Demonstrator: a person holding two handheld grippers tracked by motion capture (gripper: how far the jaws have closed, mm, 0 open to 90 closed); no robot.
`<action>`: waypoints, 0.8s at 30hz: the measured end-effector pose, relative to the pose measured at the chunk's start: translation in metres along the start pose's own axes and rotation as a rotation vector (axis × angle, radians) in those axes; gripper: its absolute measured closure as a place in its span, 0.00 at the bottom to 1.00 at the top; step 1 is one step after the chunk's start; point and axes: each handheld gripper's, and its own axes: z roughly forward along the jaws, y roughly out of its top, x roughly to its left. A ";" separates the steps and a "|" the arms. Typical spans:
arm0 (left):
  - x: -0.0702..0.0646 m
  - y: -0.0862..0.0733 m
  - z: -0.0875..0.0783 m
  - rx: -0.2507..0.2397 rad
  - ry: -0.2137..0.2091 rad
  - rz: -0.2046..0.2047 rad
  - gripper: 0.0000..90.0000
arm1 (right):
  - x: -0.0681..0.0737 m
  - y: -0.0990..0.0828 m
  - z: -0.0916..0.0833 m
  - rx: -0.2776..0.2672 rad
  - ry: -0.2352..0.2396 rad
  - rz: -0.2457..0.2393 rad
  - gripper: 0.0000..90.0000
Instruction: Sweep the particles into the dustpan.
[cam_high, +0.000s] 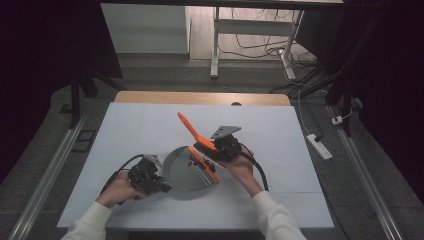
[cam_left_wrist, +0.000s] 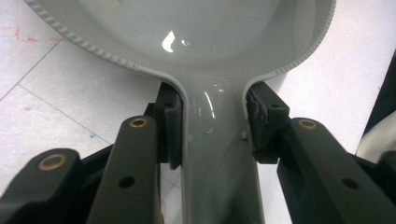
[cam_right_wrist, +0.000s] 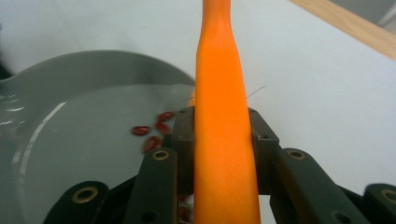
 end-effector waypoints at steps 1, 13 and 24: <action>0.000 0.000 0.000 0.000 0.000 0.000 0.68 | -0.003 -0.001 -0.002 0.000 -0.011 0.013 0.78; 0.000 -0.001 -0.001 -0.001 0.002 -0.001 0.68 | -0.035 -0.012 0.006 0.050 -0.139 0.045 0.78; 0.001 -0.002 -0.002 -0.001 0.001 -0.007 0.68 | -0.037 -0.006 0.031 0.044 -0.075 0.029 0.78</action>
